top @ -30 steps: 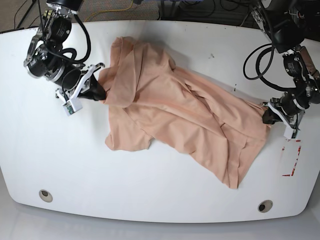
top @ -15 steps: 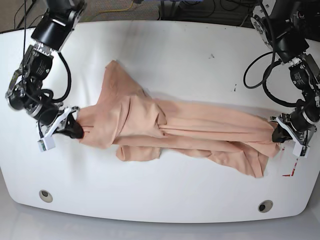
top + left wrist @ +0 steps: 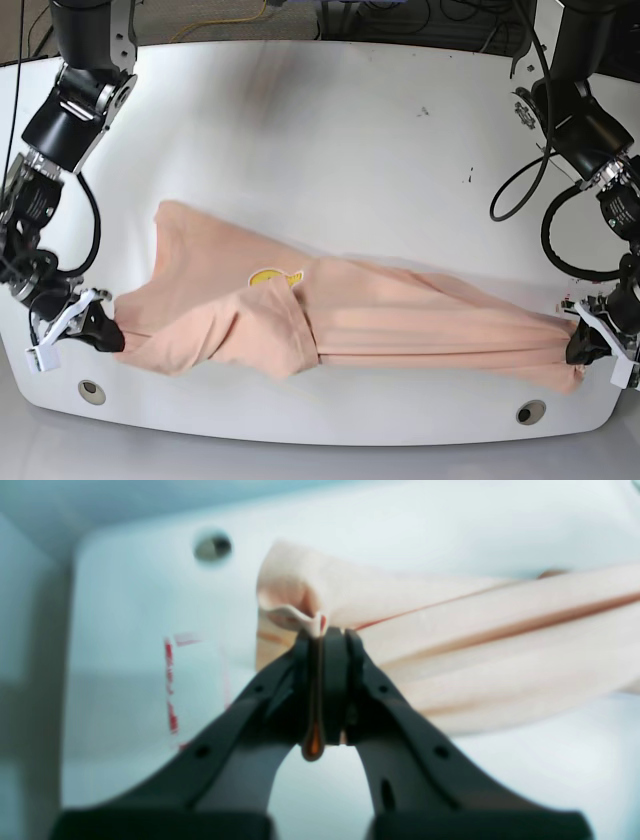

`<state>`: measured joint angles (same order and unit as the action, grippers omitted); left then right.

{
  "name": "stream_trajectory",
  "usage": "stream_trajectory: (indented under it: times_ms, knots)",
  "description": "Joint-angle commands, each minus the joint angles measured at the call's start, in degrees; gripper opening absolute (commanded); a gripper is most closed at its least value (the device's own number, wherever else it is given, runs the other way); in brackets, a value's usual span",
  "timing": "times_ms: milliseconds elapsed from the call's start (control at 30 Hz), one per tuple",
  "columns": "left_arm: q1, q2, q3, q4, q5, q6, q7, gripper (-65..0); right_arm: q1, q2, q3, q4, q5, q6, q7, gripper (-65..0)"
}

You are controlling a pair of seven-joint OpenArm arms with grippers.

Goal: Layout the t-shirt on the table in an organized manner, then fold the t-shirt properly
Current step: 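Lift the shirt with both grippers, swing it, and lay it down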

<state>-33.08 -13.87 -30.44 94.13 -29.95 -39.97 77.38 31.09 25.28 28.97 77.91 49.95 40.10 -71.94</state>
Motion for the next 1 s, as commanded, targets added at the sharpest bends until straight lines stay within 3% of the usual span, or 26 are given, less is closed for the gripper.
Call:
stream_trajectory:
  times_ms: [0, 200, 700, 967]
  knots:
    - [-4.77, -0.94, 0.94, 1.04, -0.15, -0.03, -1.38, -65.0, 6.32, 3.16, -0.88, -1.82, 0.73, -0.1, 1.83, -65.0]
    - [-11.89, -0.94, 2.0, 0.77, -0.15, -0.03, -1.38, -65.0, 16.95, 5.89, -4.75, -7.8, 0.73, -0.1, 1.83, -65.0]
    - [-29.73, -1.12, 3.67, -0.54, 2.39, -0.03, -1.3, -65.0, 42.62, 8.96, -16.09, -16.85, 0.55, -0.1, 2.01, -65.0]
    - [-34.13, -1.12, 3.58, -5.29, 2.57, -0.03, -1.38, -65.0, 48.34, 9.32, -20.31, -17.47, 0.64, -0.1, 1.74, -65.0]
